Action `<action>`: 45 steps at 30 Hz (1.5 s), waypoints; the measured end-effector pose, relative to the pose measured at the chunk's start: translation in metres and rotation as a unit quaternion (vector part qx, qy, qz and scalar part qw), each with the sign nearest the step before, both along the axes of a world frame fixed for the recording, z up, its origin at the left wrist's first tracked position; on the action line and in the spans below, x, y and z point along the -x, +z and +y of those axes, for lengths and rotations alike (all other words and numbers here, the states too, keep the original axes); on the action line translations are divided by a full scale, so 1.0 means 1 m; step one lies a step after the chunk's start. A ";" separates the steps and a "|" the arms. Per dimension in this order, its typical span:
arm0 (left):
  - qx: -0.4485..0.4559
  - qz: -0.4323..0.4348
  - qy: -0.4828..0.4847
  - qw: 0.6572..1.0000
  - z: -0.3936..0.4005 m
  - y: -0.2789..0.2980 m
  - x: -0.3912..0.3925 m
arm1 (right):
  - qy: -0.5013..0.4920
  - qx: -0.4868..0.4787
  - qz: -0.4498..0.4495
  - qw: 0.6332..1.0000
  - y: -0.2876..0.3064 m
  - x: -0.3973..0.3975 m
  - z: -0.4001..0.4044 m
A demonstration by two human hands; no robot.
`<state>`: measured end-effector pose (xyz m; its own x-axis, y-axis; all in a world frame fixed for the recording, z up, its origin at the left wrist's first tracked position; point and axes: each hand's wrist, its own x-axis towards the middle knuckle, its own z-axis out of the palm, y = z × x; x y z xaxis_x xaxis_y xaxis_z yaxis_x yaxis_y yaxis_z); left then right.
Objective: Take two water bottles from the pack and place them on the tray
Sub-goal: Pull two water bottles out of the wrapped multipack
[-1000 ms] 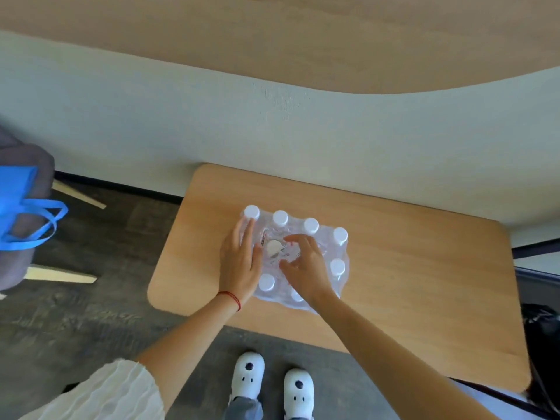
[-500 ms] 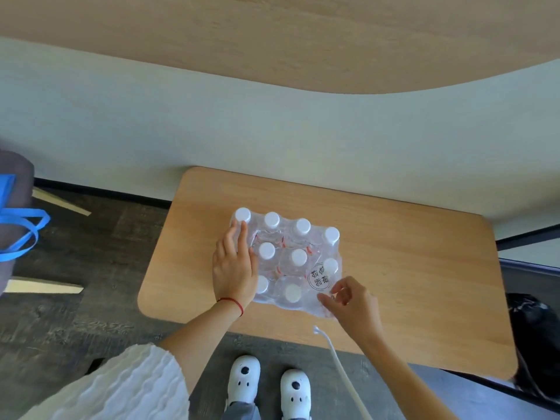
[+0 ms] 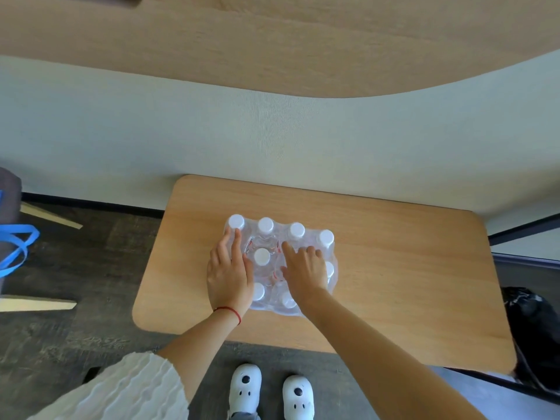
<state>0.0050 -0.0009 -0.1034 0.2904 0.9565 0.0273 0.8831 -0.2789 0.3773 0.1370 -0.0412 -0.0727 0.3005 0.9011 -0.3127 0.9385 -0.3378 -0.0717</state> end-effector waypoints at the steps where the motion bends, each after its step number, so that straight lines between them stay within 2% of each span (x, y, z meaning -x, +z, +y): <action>1: -0.002 0.000 0.000 1.000 0.000 0.000 0.000 | -0.001 -0.010 0.013 1.000 -0.002 -0.003 -0.001; 5: -0.001 0.004 -0.005 1.000 -0.002 0.002 0.000 | -0.031 -0.043 0.151 0.987 0.006 -0.018 -0.005; 8: -0.001 0.003 -0.004 1.000 0.000 0.001 -0.002 | -0.049 -0.074 0.213 0.973 0.014 -0.023 -0.009; 10: -0.009 0.000 -0.002 1.000 0.000 -0.001 -0.002 | -0.045 -0.098 0.220 0.970 0.021 -0.023 -0.012; 15: -0.009 -0.013 0.004 1.000 0.000 -0.003 -0.001 | -0.029 -0.146 0.150 0.977 0.050 -0.018 -0.022; 18: 0.014 -0.017 -0.006 1.000 0.001 0.003 0.001 | -0.045 -0.200 0.179 0.962 0.085 -0.013 -0.026; 21: 0.086 -0.053 -0.013 0.995 0.005 0.021 0.000 | -0.067 -0.266 0.230 0.934 0.132 -0.013 -0.023; 23: 0.186 -0.172 0.006 0.967 0.011 0.044 0.001 | -0.074 -0.294 0.265 0.915 0.162 -0.013 -0.016; 25: 0.316 -0.307 -0.013 0.898 0.018 0.076 0.010 | -0.072 -0.297 0.297 0.905 0.185 -0.012 -0.008; 26: 0.366 -0.340 -0.074 0.863 0.020 0.092 0.017 | -0.067 -0.293 0.311 0.902 0.194 -0.010 -0.004; 28: 0.426 -0.340 -0.225 0.808 0.017 0.118 0.026 | -0.054 -0.273 0.332 0.901 0.208 -0.003 0.005; 30: 0.433 -0.364 -0.266 0.780 0.013 0.133 0.026 | -0.046 -0.255 0.336 0.905 0.217 0.006 0.012; 34: 0.351 -0.444 -0.175 0.806 0.017 0.141 0.025 | -0.060 -0.252 0.365 0.894 0.217 0.017 0.025; 37: 0.307 -0.442 -0.132 0.832 0.023 0.134 0.034 | -0.088 -0.270 0.434 0.855 0.200 0.017 0.030; 40: 0.321 -0.418 -0.083 0.846 0.025 0.123 0.045 | -0.128 -0.295 0.434 0.841 0.153 0.015 0.025; 42: 0.326 -0.406 -0.061 0.852 0.025 0.116 0.053 | -0.182 -0.249 0.410 0.858 0.106 0.013 0.019; 43: 0.332 -0.402 -0.054 0.851 0.025 0.112 0.057 | -0.195 -0.187 0.378 0.886 0.079 0.013 0.016; 45: 0.336 -0.400 -0.046 0.852 0.024 0.107 0.063 | -0.158 -0.032 0.321 0.933 0.030 0.016 0.010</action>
